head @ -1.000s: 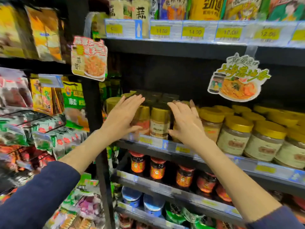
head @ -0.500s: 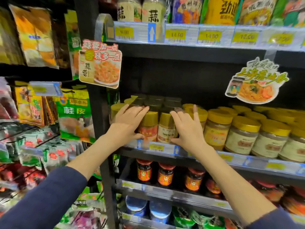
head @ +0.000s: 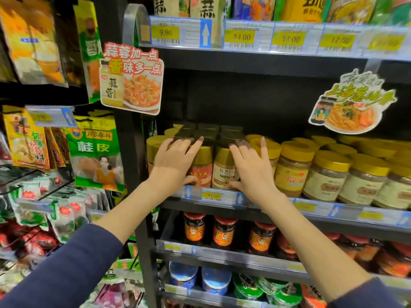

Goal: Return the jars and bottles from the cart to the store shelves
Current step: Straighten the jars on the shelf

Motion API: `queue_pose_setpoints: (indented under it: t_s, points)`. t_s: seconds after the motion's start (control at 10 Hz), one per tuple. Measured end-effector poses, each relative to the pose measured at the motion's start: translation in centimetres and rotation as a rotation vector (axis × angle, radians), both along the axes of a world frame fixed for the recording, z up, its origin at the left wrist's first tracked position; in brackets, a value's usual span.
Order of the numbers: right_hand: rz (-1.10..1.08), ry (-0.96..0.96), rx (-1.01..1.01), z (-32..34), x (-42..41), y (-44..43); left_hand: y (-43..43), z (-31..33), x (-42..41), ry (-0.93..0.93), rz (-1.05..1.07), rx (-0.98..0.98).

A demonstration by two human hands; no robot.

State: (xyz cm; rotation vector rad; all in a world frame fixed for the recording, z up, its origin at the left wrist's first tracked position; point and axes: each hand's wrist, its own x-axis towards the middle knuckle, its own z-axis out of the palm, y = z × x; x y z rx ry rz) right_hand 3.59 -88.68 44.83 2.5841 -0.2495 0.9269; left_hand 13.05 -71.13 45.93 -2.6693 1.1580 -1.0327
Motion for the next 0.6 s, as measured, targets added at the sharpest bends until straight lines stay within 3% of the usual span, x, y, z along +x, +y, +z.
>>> queue_pose_setpoints:
  t_s: [0.3, 0.6]
  points:
    - [0.052, 0.113, 0.061, 1.2, -1.7, 0.4, 0.9, 0.3, -0.8, 0.039, -0.049, 0.012]
    - [0.235, 0.16, 0.345, 0.2, -7.7, -0.7, 2.6, -0.8, -5.0, 0.035, -0.182, -0.047]
